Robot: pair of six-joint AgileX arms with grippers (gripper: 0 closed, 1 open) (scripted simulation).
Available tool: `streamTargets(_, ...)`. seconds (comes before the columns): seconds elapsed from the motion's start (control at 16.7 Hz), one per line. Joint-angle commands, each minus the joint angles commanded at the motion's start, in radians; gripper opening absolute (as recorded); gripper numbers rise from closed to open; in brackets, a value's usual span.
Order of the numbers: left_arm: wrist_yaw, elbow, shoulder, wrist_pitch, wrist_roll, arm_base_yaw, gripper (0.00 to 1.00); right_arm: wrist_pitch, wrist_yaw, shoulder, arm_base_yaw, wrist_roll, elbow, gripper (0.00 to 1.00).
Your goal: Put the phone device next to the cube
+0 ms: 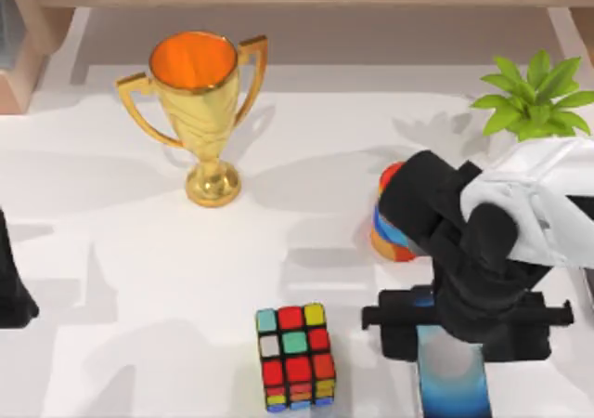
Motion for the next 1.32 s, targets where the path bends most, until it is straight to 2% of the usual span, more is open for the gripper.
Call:
streamTargets(0.18, 0.000, 0.000, 0.000, 0.000, 0.000, 0.000, 1.00, 0.000, 0.000, 0.000, 0.000, 0.000, 0.000, 0.00)
streamTargets(0.96, 0.000, 0.000, 0.000, 0.000, 0.000, 0.000, 1.00, 0.000, 0.000, 0.000, 0.000, 0.000, 0.000, 0.98)
streamTargets(1.32, 0.000, 0.000, 0.000, 0.000, 0.000, 0.000, 1.00, 0.000, 0.000, 0.000, 0.000, 0.000, 0.000, 1.00)
